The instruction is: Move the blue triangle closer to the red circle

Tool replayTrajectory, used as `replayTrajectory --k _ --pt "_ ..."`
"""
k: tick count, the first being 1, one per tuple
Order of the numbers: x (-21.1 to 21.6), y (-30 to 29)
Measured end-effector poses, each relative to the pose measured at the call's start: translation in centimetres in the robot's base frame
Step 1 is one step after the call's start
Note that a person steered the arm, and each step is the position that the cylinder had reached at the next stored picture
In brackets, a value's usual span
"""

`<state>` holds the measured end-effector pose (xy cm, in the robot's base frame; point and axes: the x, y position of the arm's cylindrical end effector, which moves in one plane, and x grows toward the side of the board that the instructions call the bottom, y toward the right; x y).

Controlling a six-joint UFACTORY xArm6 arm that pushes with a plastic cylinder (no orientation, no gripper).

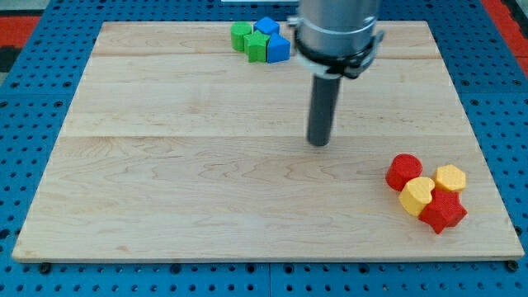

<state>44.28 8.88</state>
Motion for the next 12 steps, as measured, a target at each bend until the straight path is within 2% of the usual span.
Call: replayTrajectory --k 4,5,9,12 --pt "-19.9 0.3" --pt "-21.9 -1.1" --pt "-19.2 -9.1" --pt "-14.5 -14.8"
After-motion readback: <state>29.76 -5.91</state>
